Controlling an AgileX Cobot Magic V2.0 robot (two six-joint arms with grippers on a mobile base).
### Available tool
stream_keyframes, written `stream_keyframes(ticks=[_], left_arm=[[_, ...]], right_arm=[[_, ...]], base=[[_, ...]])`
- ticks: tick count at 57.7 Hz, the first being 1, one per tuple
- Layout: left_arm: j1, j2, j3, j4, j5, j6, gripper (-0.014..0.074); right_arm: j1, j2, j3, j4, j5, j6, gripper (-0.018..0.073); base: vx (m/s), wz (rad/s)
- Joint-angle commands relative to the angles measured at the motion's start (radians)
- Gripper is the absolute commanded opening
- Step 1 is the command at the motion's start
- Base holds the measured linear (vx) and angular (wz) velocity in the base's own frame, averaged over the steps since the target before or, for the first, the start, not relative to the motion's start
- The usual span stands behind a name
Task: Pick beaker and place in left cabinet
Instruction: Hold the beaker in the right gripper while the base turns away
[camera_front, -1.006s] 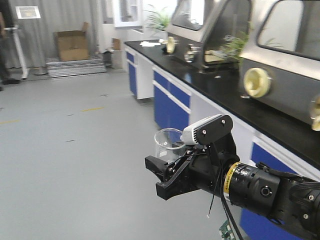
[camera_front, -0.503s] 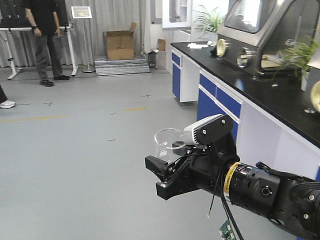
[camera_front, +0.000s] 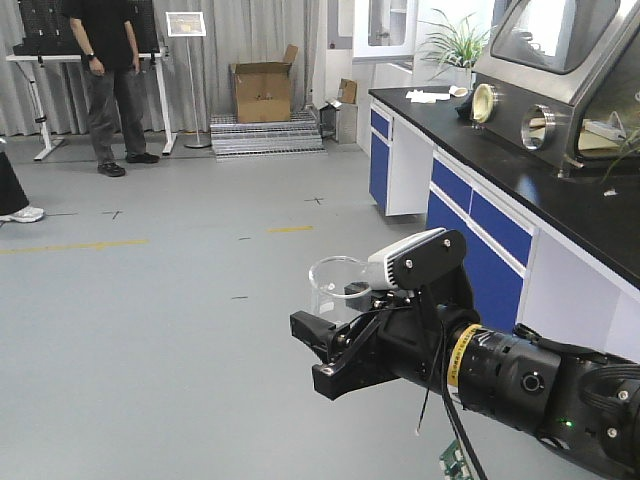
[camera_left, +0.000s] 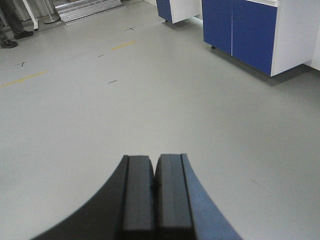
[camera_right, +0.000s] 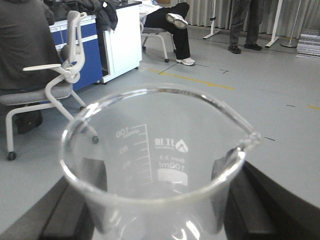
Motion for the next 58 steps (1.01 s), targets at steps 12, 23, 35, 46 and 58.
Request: stream_keyframes(ticks=[12, 23, 35, 46, 58], left_arm=[[-0.006, -0.009, -0.019, -0.005, -0.081, -0.001, -0.0006], [-0.006, -0.009, -0.019, -0.005, -0.081, -0.001, -0.0006], [-0.006, -0.009, -0.019, -0.005, -0.081, -0.001, -0.0006], [-0.006, -0.009, -0.019, -0.005, -0.081, -0.001, -0.0006], [-0.006, -0.009, -0.019, -0.005, -0.081, -0.001, -0.0006]], right_arm=[[0.0, -0.041, -0.029, 0.023, -0.059, -0.003, 0.0197], [0.0, -0.041, -0.029, 0.023, -0.059, -0.003, 0.0197], [0.0, -0.041, -0.029, 0.023, -0.059, -0.003, 0.0197], [0.0, -0.041, -0.029, 0.023, -0.059, -0.003, 0.0197], [0.0, -0.041, -0.029, 0.023, -0.059, -0.003, 0.0197]], base=[[0.51, -0.01], [0.54, 0.08], [0.56, 0.17], [0.58, 0.13], [0.61, 0.07]])
